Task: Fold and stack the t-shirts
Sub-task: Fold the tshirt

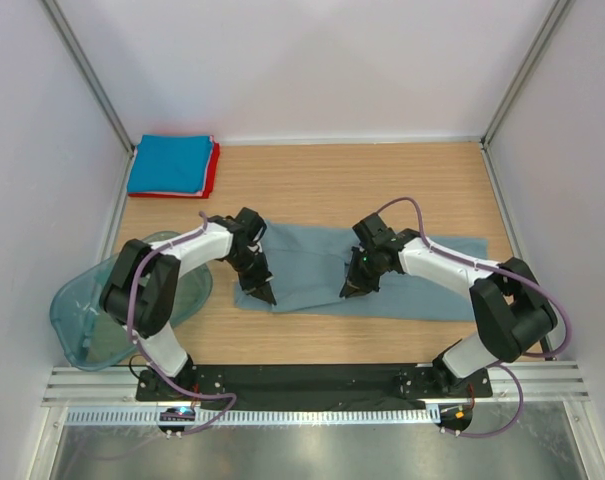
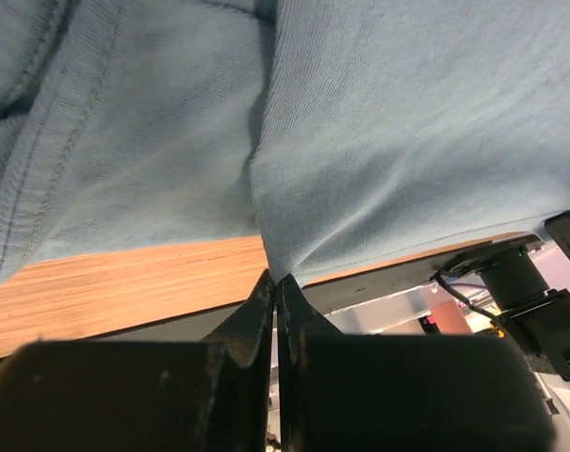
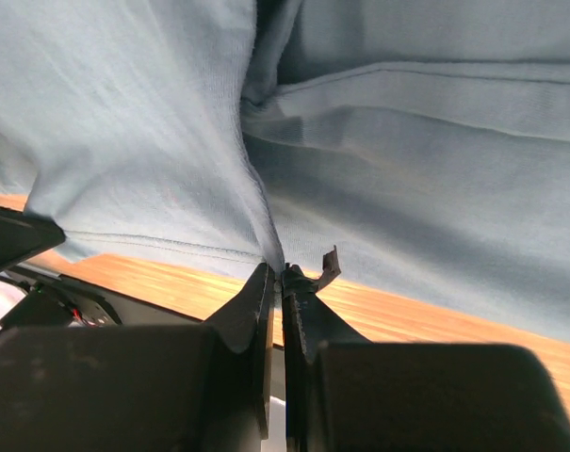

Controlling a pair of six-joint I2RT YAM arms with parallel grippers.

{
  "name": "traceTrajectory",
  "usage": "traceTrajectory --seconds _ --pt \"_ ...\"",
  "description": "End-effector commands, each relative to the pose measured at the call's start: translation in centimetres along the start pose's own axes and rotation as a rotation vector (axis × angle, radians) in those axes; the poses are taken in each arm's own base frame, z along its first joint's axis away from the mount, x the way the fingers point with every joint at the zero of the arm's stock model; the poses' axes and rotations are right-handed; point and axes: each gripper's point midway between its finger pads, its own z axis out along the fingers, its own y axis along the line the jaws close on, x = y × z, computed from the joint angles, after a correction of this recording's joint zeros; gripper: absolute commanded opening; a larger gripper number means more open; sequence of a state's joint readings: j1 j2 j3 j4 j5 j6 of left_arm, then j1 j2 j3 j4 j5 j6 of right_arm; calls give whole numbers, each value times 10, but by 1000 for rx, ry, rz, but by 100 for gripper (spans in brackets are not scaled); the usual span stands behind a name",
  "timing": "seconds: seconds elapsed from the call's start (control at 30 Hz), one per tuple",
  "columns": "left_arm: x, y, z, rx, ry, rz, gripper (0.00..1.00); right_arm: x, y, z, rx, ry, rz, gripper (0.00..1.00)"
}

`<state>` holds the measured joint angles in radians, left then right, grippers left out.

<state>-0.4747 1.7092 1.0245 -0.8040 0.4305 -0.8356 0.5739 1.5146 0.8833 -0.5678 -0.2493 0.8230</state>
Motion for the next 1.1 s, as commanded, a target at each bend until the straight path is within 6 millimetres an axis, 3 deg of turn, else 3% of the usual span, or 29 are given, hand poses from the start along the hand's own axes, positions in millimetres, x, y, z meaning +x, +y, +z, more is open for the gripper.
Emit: traceTrajectory --seconds 0.0,0.17,0.23,0.43,0.77,0.93,1.07 --pt "4 -3 -1 13 37 -20 1 -2 2 -3 17 -1 -2 1" --pt "6 -7 2 42 62 -23 4 -2 5 -1 7 9 9 1" --pt "6 -8 2 43 65 -18 0 -4 8 0 8 13 9 1" --pt "-4 -15 -8 27 29 -29 0 -14 23 -6 2 15 9 1" --pt "-41 -9 -14 -39 -17 -74 0 -29 22 10 47 39 58 5" --pt "-54 -10 -13 -57 -40 -74 5 -47 29 11 20 -9 44 6" --pt "-54 -3 -9 -91 -32 -79 10 -51 16 15 88 -8 19 6"
